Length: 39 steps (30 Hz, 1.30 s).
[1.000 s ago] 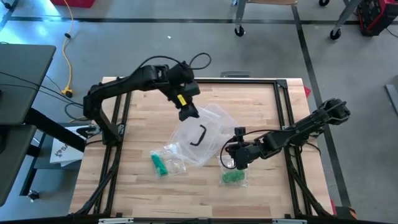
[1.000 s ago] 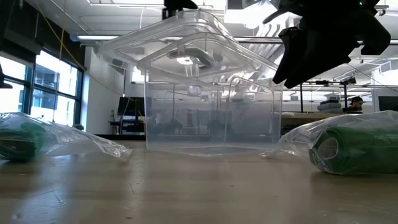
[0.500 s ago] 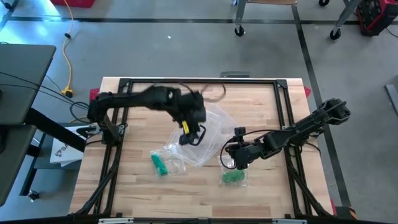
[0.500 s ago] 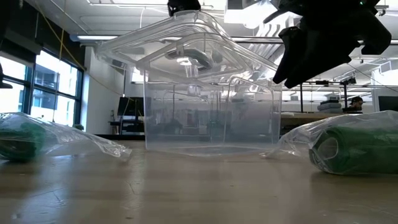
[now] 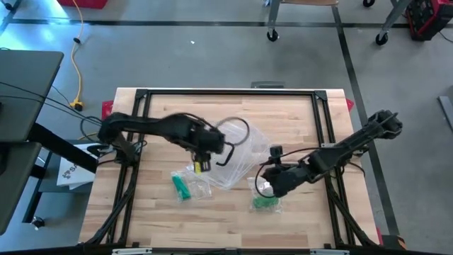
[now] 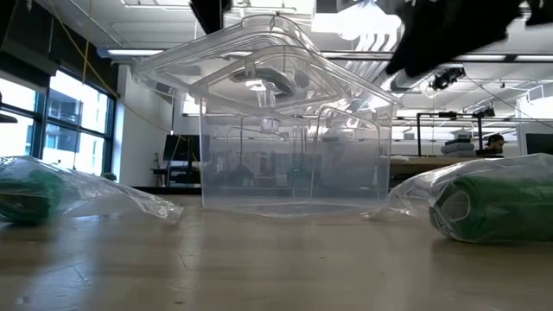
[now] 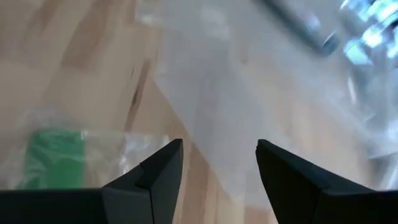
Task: Roll bandage
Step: Open the transparent bin
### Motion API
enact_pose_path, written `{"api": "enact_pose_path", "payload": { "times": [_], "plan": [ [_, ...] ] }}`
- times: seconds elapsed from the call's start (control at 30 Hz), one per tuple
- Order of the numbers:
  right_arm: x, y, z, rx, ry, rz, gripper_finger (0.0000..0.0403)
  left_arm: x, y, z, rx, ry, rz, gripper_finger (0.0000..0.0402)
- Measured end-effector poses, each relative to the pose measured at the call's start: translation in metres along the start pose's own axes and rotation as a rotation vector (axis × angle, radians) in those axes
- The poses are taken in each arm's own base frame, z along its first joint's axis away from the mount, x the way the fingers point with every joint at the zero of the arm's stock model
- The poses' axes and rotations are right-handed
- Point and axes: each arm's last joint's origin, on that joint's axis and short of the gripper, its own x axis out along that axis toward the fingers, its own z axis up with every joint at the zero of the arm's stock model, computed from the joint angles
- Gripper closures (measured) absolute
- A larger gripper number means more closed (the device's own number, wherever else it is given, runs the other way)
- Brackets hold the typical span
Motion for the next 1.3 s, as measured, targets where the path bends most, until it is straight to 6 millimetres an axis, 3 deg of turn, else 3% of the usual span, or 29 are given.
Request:
{"api": "enact_pose_path", "payload": {
  "times": [0.17, 0.27, 0.43, 0.6, 0.73, 0.9, 1.13, 1.3],
  "plan": [
    [-0.028, -0.011, 0.007, 0.0, -0.102, -0.022, 0.0206, -0.04, 0.0, -0.025, -0.166, -0.203, 0.022, 0.0206],
    [-0.036, -0.016, 0.006, 0.019, -0.13, -0.024, 0.0206, -0.047, -0.001, -0.053, -0.339, -0.265, -0.036, 0.0206],
    [-0.037, -0.017, 0.006, 0.013, -0.132, -0.024, 0.0206, -0.025, -0.001, -0.108, -0.732, -0.285, -0.137, 0.0192],
    [-0.037, -0.017, 0.006, 0.016, -0.139, -0.024, 0.0206, 0.014, -0.004, -0.145, -0.937, -0.326, -0.37, 0.0154],
    [-0.037, -0.017, 0.007, 0.023, -0.148, -0.023, 0.0206, 0.047, -0.005, -0.161, -1.073, -0.393, -0.554, 0.0133],
    [-0.037, -0.016, 0.007, 0.024, -0.148, -0.021, 0.0206, 0.084, -0.01, -0.173, -1.156, -0.374, -0.649, 0.013],
    [-0.037, -0.016, 0.007, 0.031, -0.149, -0.02, 0.0206, 0.085, -0.014, -0.165, -1.124, -0.56, -0.871, 0.0136],
    [-0.037, -0.016, 0.008, 0.03, -0.152, -0.02, 0.0206, 0.085, -0.014, -0.165, -1.103, -0.572, -0.865, 0.0203]
  ]
}}
